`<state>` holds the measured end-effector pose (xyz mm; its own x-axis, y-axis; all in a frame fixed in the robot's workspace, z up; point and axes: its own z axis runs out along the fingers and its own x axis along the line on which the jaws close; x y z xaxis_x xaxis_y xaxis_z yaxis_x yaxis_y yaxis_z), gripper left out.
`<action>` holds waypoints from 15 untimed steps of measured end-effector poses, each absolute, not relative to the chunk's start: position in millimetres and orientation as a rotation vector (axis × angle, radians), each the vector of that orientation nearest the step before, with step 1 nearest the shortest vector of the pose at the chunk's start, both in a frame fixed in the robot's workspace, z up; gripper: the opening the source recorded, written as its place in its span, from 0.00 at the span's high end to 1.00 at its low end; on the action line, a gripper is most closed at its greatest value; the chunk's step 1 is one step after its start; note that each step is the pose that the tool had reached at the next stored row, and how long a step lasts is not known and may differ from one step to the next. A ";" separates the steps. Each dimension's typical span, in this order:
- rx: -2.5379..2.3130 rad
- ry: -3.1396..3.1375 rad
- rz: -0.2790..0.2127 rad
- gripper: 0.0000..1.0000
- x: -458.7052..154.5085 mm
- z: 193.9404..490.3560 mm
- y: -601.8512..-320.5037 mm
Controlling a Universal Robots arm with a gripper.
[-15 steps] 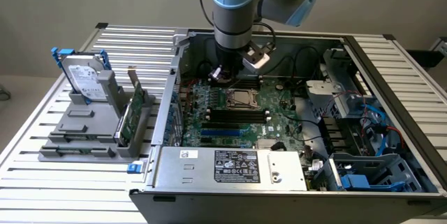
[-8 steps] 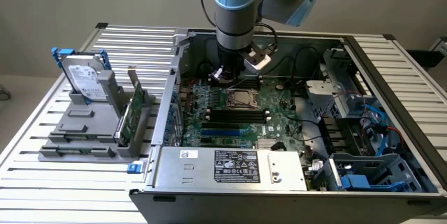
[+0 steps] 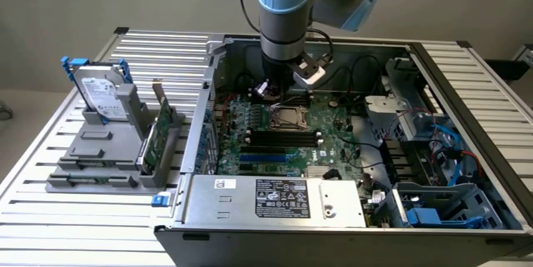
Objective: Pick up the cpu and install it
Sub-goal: 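Close the cpu cover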
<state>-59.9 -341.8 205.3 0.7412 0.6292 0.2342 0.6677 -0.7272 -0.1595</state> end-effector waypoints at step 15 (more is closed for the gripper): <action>-2.726 -0.999 -0.241 0.89 -52.5 199.9 -341.8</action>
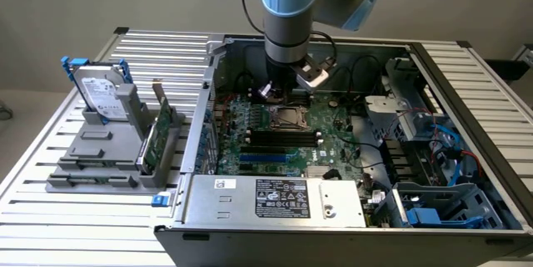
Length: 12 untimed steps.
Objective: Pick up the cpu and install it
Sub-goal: 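Close the cpu cover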
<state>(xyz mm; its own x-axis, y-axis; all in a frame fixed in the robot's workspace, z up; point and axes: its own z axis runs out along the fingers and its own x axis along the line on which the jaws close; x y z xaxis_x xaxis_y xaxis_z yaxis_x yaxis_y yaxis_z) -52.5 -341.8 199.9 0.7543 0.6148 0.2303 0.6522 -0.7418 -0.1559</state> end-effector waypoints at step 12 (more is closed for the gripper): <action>-2.740 -0.979 -0.237 0.89 -47.6 197.0 -341.8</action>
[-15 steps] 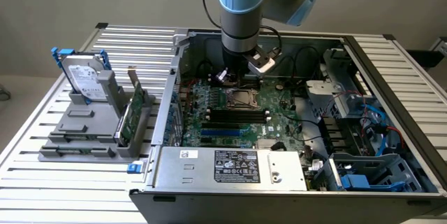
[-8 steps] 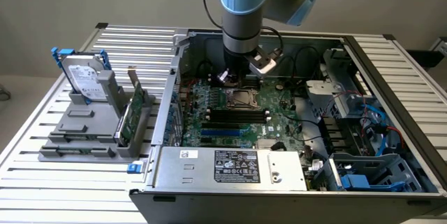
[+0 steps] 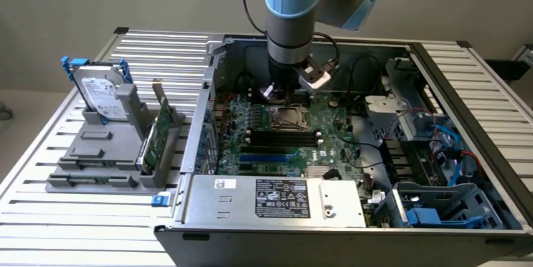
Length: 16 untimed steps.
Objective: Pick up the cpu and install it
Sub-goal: 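Close the cpu cover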
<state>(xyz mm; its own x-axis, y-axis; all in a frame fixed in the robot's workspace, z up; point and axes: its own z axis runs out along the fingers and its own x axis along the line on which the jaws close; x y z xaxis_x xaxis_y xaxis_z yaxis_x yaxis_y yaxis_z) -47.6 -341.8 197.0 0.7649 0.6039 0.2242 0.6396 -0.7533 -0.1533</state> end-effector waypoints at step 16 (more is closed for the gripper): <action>-2.763 -0.950 -0.224 0.89 -43.2 194.7 -341.8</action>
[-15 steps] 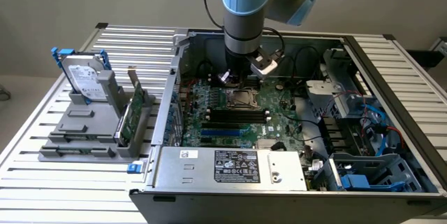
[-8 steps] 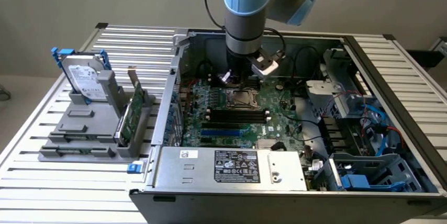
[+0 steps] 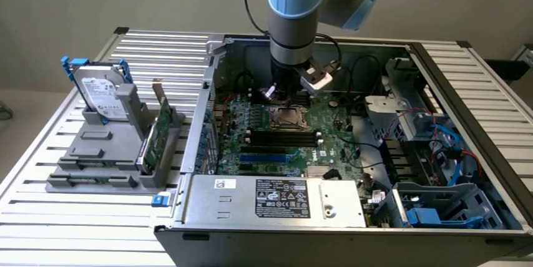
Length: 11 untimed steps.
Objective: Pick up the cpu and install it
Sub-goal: 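Close the cpu cover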
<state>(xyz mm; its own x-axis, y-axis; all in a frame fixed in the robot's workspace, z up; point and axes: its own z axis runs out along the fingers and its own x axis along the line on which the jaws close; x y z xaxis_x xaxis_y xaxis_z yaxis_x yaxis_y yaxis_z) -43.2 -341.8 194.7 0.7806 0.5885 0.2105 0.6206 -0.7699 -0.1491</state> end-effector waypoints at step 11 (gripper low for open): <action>-2.768 -0.930 -0.197 0.89 -42.8 200.2 -341.8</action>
